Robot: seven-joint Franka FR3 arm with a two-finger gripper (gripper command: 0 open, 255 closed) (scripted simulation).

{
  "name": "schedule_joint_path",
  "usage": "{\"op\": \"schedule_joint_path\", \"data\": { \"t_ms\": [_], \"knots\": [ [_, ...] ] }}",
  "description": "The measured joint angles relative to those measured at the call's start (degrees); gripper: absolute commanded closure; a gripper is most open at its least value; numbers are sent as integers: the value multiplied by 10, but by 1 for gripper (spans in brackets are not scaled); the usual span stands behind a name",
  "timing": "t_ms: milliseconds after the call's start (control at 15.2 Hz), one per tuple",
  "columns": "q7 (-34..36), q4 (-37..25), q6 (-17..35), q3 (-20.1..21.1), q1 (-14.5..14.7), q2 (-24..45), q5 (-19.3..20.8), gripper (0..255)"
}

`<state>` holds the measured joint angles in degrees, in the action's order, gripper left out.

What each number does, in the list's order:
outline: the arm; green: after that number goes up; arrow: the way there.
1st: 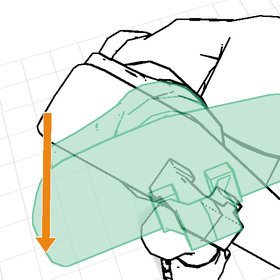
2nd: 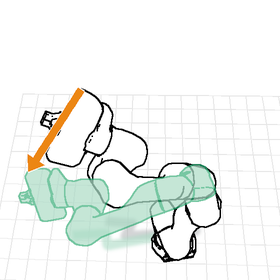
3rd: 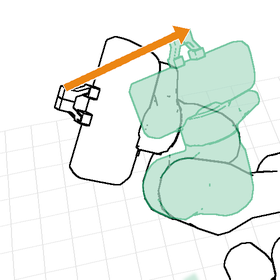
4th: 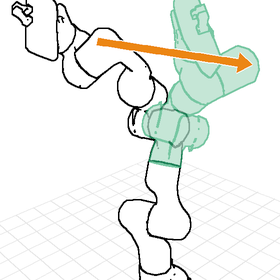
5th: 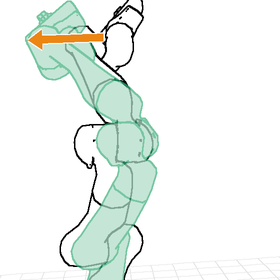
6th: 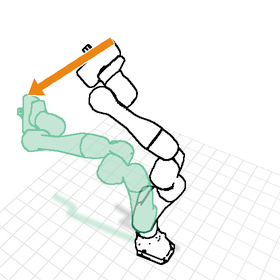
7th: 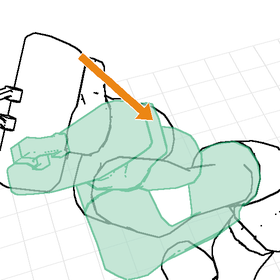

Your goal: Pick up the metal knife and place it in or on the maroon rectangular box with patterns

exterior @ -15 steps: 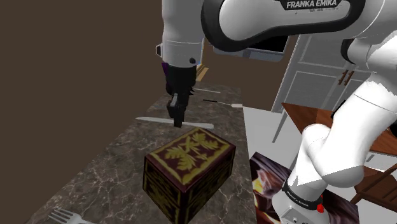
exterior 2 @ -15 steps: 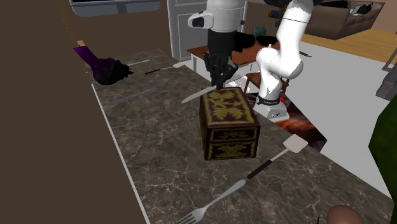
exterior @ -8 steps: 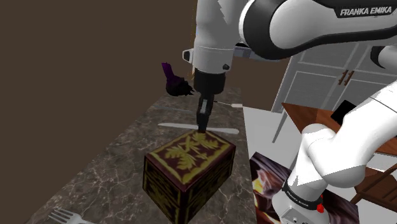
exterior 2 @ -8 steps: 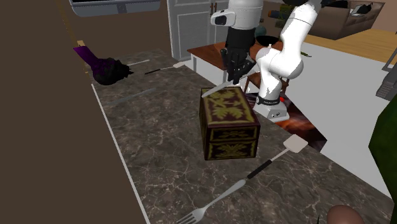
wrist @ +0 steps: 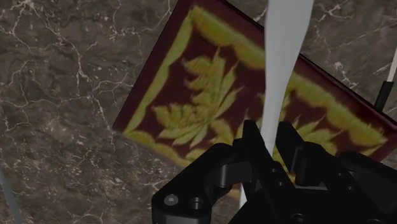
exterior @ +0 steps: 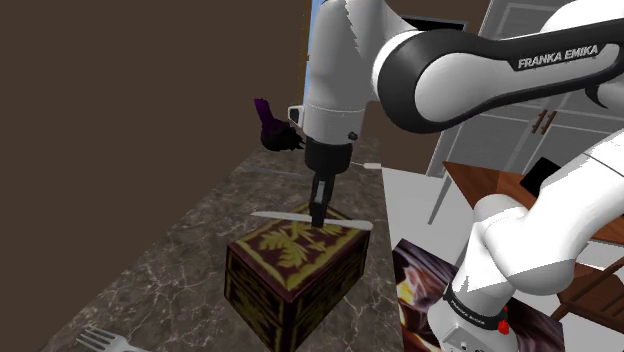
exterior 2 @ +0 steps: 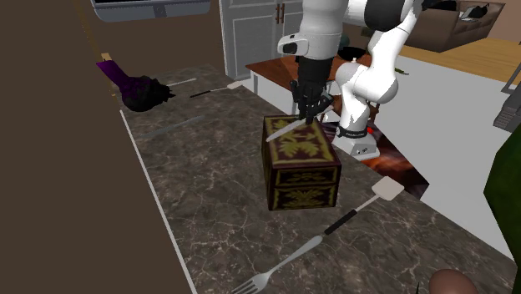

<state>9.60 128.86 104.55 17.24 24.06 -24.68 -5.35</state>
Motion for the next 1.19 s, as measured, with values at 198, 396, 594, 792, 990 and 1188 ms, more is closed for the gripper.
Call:
{"op": "schedule_joint_path", "data": {
  "t_ms": [198,396,594,792,990,1188],
  "knots": [
    [0,22,23,2,1,1,-1,255],
    [0,41,46,3,1,5,-1,255],
    [1,46,52,4,1,6,-2,255],
    [1,47,53,5,1,6,-2,255],
    [1,47,53,5,1,6,-2,0],
    [1,47,53,5,1,6,-2,0]
  ]
}}
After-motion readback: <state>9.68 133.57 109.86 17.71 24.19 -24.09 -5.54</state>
